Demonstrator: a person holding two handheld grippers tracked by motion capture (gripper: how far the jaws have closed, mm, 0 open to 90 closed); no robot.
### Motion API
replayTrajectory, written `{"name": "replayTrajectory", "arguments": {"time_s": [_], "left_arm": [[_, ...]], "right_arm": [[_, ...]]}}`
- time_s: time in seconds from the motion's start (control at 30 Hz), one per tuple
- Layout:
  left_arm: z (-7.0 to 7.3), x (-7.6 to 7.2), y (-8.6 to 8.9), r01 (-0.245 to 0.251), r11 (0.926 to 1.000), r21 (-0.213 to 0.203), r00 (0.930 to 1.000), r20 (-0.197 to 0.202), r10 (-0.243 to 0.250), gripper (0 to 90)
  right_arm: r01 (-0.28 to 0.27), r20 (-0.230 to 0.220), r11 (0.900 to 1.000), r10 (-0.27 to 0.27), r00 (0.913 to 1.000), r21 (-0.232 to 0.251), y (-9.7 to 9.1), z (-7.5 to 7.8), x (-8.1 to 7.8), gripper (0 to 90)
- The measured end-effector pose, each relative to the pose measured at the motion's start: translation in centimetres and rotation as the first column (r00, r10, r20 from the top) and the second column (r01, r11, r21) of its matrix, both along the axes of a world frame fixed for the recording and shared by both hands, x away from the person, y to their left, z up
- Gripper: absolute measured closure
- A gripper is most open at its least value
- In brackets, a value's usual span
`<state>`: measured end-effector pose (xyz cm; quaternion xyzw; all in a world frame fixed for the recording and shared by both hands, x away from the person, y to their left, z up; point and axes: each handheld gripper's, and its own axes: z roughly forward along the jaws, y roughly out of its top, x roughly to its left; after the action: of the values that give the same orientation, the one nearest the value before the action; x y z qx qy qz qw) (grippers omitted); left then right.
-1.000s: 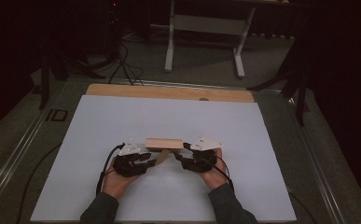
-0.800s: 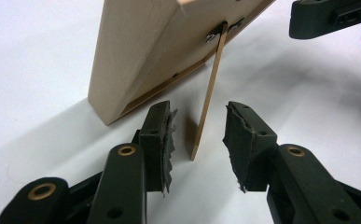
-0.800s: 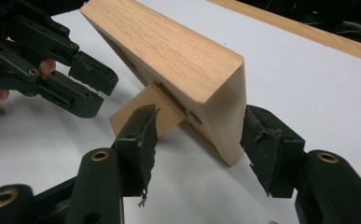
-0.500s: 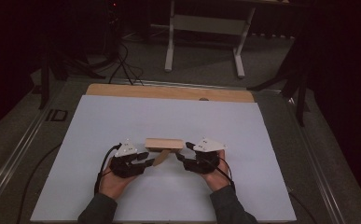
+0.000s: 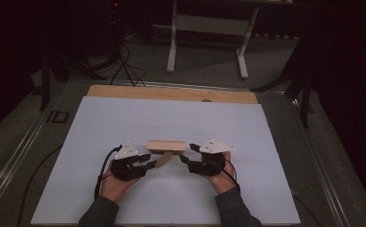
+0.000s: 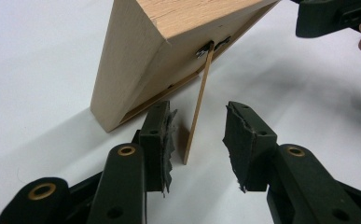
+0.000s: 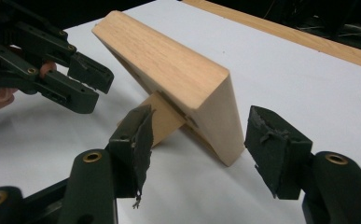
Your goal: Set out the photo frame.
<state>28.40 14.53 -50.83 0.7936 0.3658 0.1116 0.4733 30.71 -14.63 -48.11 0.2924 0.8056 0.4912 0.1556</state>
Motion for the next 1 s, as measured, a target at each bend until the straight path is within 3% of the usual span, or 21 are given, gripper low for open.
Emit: {"name": "replayTrajectory", "arguments": {"time_s": [0.33,1.0], "left_arm": [[0.2,-0.2,0.0,-0.004,1.0000,0.002,1.0000,0.005,0.004,60.7],[0.8,-0.2,-0.1,-0.007,0.9999,0.009,0.9997,0.025,0.007,66.8]], "right_arm": [[-0.007,0.013,0.9997,0.007,0.9999,0.021,-0.5,0.7,-0.3,41.2],[0.068,0.030,0.9957,-0.070,0.9971,0.063,-2.0,1.6,0.2,46.3]]}}
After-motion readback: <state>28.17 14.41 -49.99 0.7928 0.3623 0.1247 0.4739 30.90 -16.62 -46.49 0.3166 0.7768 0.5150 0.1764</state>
